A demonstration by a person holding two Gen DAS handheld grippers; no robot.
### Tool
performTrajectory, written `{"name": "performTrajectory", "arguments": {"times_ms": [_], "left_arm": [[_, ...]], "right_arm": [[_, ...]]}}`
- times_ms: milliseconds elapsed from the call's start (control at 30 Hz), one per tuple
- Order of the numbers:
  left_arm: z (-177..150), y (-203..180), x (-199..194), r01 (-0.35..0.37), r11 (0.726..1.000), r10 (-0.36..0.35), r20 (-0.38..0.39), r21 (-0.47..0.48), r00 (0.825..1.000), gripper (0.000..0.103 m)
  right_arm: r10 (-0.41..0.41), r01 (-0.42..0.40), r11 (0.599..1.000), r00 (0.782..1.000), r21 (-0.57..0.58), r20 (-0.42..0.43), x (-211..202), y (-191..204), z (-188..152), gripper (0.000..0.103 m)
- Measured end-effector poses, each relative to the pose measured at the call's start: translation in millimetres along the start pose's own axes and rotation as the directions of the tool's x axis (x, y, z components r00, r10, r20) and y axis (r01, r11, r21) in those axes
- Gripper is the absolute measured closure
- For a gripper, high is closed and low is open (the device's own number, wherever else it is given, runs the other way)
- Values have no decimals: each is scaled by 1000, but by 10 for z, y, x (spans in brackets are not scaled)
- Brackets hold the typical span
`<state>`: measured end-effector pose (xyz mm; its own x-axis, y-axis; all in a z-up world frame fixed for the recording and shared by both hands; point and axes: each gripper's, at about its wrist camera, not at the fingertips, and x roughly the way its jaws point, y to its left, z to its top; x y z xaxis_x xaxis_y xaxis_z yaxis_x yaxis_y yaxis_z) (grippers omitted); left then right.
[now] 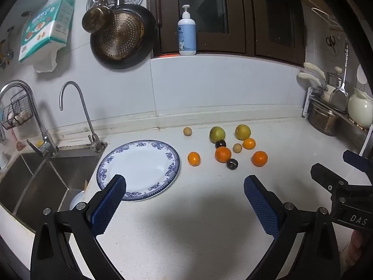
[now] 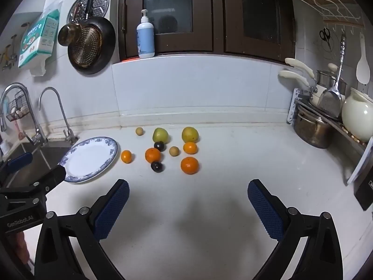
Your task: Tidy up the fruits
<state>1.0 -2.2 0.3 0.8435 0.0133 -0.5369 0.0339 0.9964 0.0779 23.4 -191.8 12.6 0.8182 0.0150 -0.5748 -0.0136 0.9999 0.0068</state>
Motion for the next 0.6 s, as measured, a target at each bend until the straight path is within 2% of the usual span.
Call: {"name": "performTrajectory", "arguments": {"times_ms": [133,233,600], "left_arm": [[-19,-23,-93,4,1000,-4,37,-8,999,0],[41,94,-129,19,999,-18,41,-37,999,0],[90,137,-189,21,999,-19,61,-32,998,0]], "right_arm": [[-1,1,1000,1000,2,7,-7,-23,-9,1],[3,-3,1000,1000,3,12,-59,30,15,1],[9,-9,1000,1000,-1,11,-86,77,54,1]]}}
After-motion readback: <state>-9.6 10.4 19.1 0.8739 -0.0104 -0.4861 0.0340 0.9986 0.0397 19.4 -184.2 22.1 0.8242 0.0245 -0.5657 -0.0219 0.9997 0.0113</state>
